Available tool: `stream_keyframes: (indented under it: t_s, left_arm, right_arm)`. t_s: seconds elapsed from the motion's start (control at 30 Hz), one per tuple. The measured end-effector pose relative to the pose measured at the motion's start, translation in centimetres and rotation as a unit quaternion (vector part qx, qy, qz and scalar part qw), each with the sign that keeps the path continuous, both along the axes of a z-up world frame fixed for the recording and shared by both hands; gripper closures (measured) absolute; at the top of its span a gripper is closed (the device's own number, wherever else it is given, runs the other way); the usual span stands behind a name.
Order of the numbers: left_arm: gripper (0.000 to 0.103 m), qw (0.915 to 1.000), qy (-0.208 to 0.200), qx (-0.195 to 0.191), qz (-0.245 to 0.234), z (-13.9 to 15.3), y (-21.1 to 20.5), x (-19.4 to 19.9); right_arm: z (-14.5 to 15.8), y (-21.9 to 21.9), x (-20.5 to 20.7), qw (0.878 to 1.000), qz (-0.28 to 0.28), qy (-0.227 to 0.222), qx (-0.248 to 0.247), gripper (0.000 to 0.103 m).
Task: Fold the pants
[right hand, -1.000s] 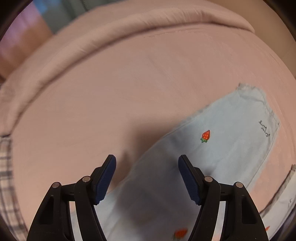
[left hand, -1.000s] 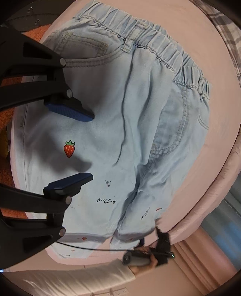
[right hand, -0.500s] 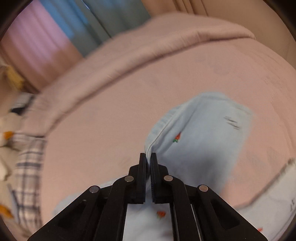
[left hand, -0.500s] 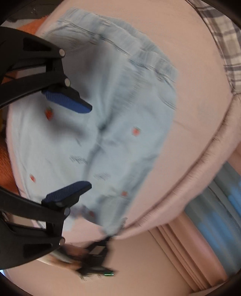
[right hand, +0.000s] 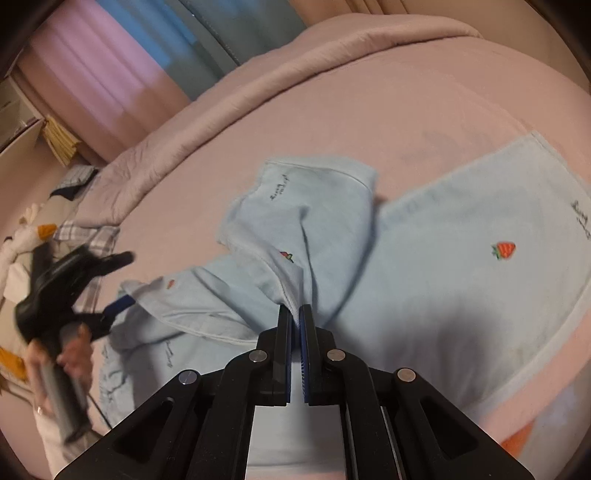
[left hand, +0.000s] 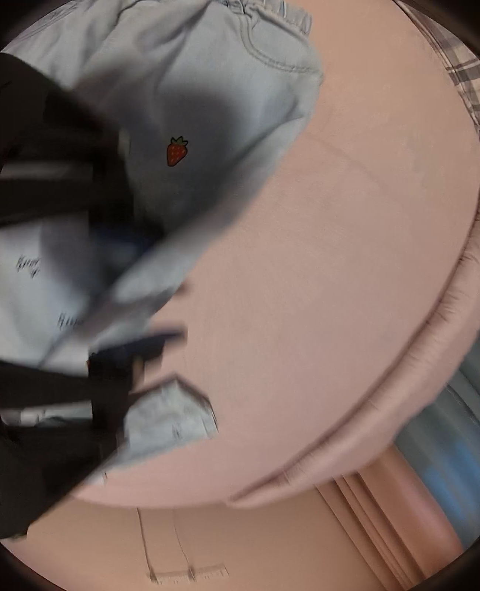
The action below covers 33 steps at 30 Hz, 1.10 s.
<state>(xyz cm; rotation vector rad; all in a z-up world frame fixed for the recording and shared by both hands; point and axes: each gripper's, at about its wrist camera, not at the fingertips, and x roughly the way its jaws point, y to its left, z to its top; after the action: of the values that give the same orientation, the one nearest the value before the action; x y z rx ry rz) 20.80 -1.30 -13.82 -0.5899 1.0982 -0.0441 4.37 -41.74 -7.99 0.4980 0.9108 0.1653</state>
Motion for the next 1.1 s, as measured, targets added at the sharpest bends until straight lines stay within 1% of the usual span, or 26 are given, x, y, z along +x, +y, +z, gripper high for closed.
stream_keyframes:
  t_s: [0.03, 0.07, 0.13, 0.2, 0.27, 0.33, 0.37, 0.4, 0.43, 0.5, 0.53, 0.57, 0.63, 0.67, 0.7, 0.73, 0.83, 0.87, 0.9, 0.97, 1.0, 1.03, 1.07, 1.1]
  left_arm:
    - [0.099, 1.0000, 0.003, 0.000, 0.002, -0.3, 0.1, -0.3]
    - [0.099, 0.9999, -0.002, -0.008, 0.008, -0.2, 0.5, -1.0]
    - [0.099, 0.9994, -0.024, -0.018, 0.014, 1.1, 1.2, -3.1]
    - [0.099, 0.9971, -0.068, -0.031, 0.012, 4.1, 1.6, -6.6]
    - [0.098, 0.9931, -0.112, -0.033, 0.009, 6.9, 1.0, -10.5]
    - [0.097, 0.9896, -0.142, -0.025, 0.004, 8.2, 0.3, -14.0]
    - [0.097, 0.9889, -0.147, -0.023, 0.003, 8.3, 0.1, -15.3]
    - [0.094, 0.9888, -0.147, -0.022, 0.001, 7.8, -0.2, -16.6]
    - [0.094, 0.9901, -0.139, -0.020, 0.007, 7.0, -0.3, -17.7]
    - [0.094, 0.9917, -0.124, -0.025, 0.023, 5.4, 0.1, -18.3]
    - [0.093, 0.9931, -0.110, -0.026, 0.031, 4.5, 0.5, -18.2]
    - [0.090, 0.9942, -0.096, -0.024, 0.041, 3.6, 1.1, -18.1]
    - [0.075, 0.9949, -0.076, -0.020, 0.063, 2.8, 2.4, -18.0]
    - [0.072, 0.9948, -0.063, -0.025, 0.075, 2.2, 3.4, -17.9]
    - [0.064, 0.9941, -0.054, -0.031, 0.089, 1.7, 4.4, -18.0]
    - [0.060, 0.9931, -0.049, -0.032, 0.102, 1.7, 5.1, -18.3]
    - [0.058, 0.9865, -0.042, -0.021, 0.156, 1.4, 8.4, -19.3]
    - [0.058, 0.9847, -0.041, -0.021, 0.168, 1.5, 9.3, -19.2]
    - [0.058, 0.9818, -0.042, -0.019, 0.184, 1.6, 10.4, -19.6]
    - [0.062, 0.9756, -0.055, -0.010, 0.212, 1.9, 12.5, -20.2]
    - [0.089, 0.9749, -0.054, -0.007, 0.216, 1.8, 13.5, -20.3]
    - [0.096, 0.9759, -0.048, -0.014, 0.212, 1.6, 14.0, -20.3]
    - [0.096, 0.9754, -0.044, -0.038, 0.213, 1.4, 14.4, -20.6]
    - [0.096, 0.9747, -0.042, -0.053, 0.213, 1.3, 14.6, -21.0]
  right_arm:
    - [0.1, -0.2, -0.1, 1.000, 0.000, -0.002, -0.001, 0.098]
    - [0.3, -0.4, -0.3, 1.000, -0.002, -0.003, -0.002, 0.098]
    - [0.8, -0.4, -0.4, 1.000, 0.000, -0.008, 0.003, 0.098]
    - [1.0, -0.1, 0.1, 1.000, -0.002, -0.015, -0.007, 0.098]
    - [1.8, 0.0, 0.4, 1.000, -0.002, -0.025, -0.014, 0.098]
    - [2.9, -0.2, 0.3, 0.999, -0.002, -0.040, -0.020, 0.098]
    - [3.2, -0.2, 0.3, 0.999, -0.002, -0.046, -0.025, 0.098]
    - [3.6, -0.3, 0.2, 0.998, -0.002, -0.050, -0.032, 0.098]
    - [3.9, -0.4, 0.1, 0.998, -0.004, -0.051, -0.043, 0.098]
    - [3.8, -0.2, 0.0, 0.997, -0.009, -0.049, -0.064, 0.098]
    - [3.5, -0.1, 0.0, 0.996, -0.012, -0.045, -0.081, 0.098]
    - [3.2, 0.1, 0.2, 0.995, -0.013, -0.039, -0.087, 0.098]
    - [2.3, 0.0, 0.5, 0.996, -0.011, -0.024, -0.086, 0.098]
    - [1.9, 0.0, 0.7, 0.996, -0.012, -0.016, -0.087, 0.098]
    - [1.7, -0.3, 0.6, 0.996, -0.012, -0.011, -0.089, 0.098]
    - [1.2, -0.4, 0.8, 0.996, -0.014, -0.004, -0.094, 0.098]
    - [0.9, -0.8, 0.9, 0.996, -0.016, 0.007, -0.087, 0.098]
    - [0.9, -1.0, 1.0, 0.996, -0.018, 0.008, -0.083, 0.098]
    - [1.0, -1.1, 1.0, 0.996, -0.018, 0.008, -0.081, 0.098]
    - [1.4, -1.0, 1.0, 0.996, -0.019, 0.005, -0.081, 0.098]
    - [1.6, -1.1, 1.0, 0.996, -0.020, 0.003, -0.084, 0.098]
    - [1.9, -1.0, 1.0, 0.996, -0.019, -0.001, -0.087, 0.098]
    - [2.1, -0.9, 1.1, 0.996, -0.018, -0.003, -0.087, 0.098]
    - [2.1, -0.8, 1.1, 0.996, -0.018, -0.003, -0.086, 0.098]
